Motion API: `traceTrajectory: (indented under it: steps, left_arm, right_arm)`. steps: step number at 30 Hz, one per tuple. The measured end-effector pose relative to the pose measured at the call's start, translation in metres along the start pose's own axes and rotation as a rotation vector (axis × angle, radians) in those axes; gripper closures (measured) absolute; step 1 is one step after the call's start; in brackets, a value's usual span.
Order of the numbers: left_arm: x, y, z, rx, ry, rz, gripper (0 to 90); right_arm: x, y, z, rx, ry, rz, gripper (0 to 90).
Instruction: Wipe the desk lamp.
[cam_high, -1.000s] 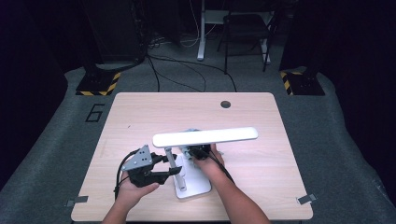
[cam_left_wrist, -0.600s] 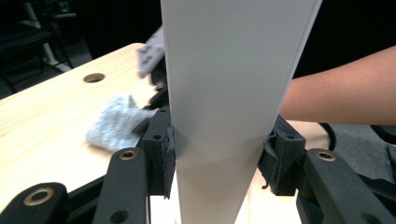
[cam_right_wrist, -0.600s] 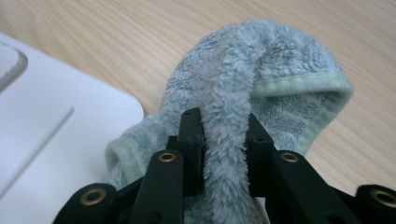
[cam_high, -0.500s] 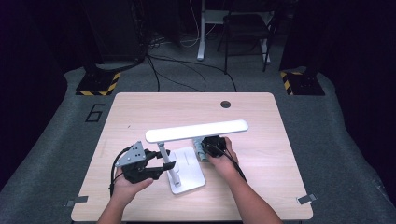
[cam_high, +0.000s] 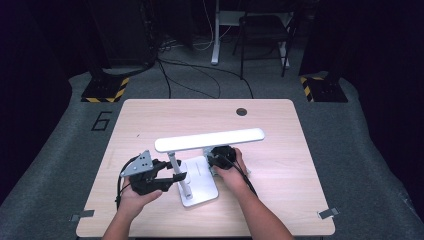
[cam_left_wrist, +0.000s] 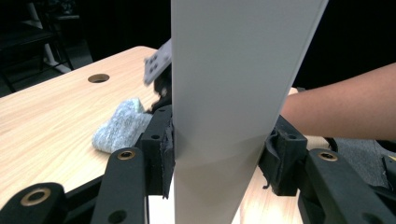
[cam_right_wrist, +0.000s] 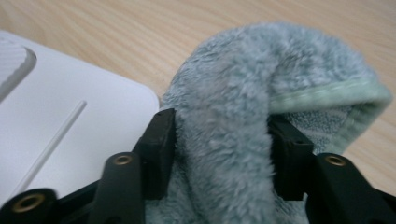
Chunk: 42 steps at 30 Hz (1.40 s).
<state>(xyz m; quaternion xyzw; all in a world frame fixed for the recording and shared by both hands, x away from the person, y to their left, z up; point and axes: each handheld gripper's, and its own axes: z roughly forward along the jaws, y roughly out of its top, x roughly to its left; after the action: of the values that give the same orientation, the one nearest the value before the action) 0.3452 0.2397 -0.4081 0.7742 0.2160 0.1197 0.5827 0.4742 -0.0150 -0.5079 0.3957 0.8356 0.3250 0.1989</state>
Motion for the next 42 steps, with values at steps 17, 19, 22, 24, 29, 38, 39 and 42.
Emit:
traceTrajectory:
  steps: [17, 19, 22, 24, 29, 38, 39, 42]
  left_arm:
    - [-0.002, 0.0, 0.001, 0.0, 0.026, 0.019, 52.4]
    - [-0.002, 0.0, 0.002, -0.001, 0.028, 0.019, 52.4]
    - [-0.003, 0.001, 0.002, 0.0, 0.034, 0.02, 52.5]
    - [-0.003, 0.001, 0.002, 0.005, 0.037, 0.021, 52.5]
    - [-0.005, 0.001, 0.002, 0.007, 0.054, 0.024, 52.7]
    - [-0.007, 0.001, 0.002, 0.008, 0.077, 0.03, 53.0]
    - [-0.007, 0.001, 0.002, 0.017, 0.072, 0.031, 53.0]
    - [-0.007, 0.001, 0.002, 0.018, 0.073, 0.028, 53.0]
  right_arm:
    - [0.011, -0.016, -0.015, -0.017, 0.077, -0.072, 70.4]
    - [0.012, -0.02, -0.019, -0.015, 0.087, -0.069, 70.4]
    - [0.015, -0.026, -0.026, -0.007, 0.102, -0.076, 70.4]
    - [0.016, -0.029, -0.031, 0.0, 0.108, -0.087, 70.4]
    - [0.021, -0.041, -0.044, 0.004, 0.123, -0.115, 70.5]
    - [0.03, -0.064, -0.069, 0.002, 0.145, -0.152, 70.6]
    - [0.031, -0.067, -0.072, 0.009, 0.155, -0.147, 70.6]
    - [0.03, -0.074, -0.08, 0.009, 0.181, -0.149, 70.6]
